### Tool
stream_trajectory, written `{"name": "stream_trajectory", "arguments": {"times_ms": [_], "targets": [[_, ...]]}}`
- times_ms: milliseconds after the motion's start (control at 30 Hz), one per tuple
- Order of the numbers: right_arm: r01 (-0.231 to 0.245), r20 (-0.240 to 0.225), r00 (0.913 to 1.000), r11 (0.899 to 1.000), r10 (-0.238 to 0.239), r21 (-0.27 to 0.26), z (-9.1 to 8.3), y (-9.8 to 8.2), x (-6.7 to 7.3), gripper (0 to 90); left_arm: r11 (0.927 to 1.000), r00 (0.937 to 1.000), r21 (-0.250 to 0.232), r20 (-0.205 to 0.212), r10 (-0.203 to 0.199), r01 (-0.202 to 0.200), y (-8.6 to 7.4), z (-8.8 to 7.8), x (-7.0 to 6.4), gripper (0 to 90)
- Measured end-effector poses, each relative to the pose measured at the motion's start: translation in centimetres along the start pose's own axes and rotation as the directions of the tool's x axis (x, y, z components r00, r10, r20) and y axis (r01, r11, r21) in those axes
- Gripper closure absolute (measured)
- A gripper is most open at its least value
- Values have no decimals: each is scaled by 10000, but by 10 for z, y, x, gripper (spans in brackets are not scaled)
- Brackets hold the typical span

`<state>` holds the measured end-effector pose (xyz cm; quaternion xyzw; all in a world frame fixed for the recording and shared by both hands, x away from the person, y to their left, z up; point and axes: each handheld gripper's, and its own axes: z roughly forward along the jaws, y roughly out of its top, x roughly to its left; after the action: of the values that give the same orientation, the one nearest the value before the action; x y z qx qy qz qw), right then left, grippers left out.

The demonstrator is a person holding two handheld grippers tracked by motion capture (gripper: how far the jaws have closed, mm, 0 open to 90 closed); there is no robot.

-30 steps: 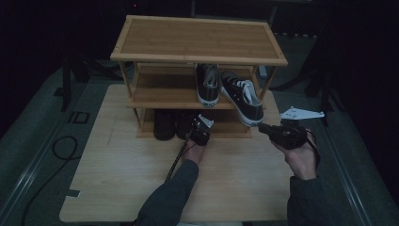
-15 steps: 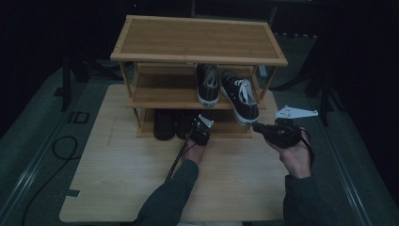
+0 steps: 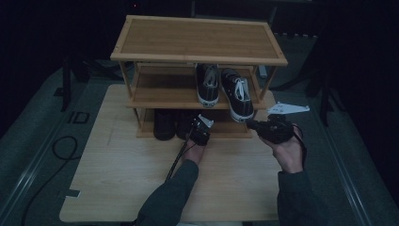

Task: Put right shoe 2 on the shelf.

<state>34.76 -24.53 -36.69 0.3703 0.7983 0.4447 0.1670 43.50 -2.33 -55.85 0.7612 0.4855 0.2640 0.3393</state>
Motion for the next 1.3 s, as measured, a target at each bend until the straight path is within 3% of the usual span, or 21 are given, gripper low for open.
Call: {"name": "stream_trajectory", "arguments": {"times_ms": [333,500,800,1300], "targets": [[-21,-235,9997,9999,17,-163,8,7,3,900,10000,10000,-6,-2,0,0,0,0,0,891],[-82,-106,9999,9997,80,-219,13,10,1,900,9999,9999,-87,-12,-108,108,0,0,0,891],[-231,-407,9989,9992,218,-319,22,14,1,900,10000,10000,-39,-1,-52,52,0,0,0,891],[-240,-400,9989,9988,223,-419,37,19,3,900,10000,10000,-25,7,-55,55,0,0,0,893]]}}
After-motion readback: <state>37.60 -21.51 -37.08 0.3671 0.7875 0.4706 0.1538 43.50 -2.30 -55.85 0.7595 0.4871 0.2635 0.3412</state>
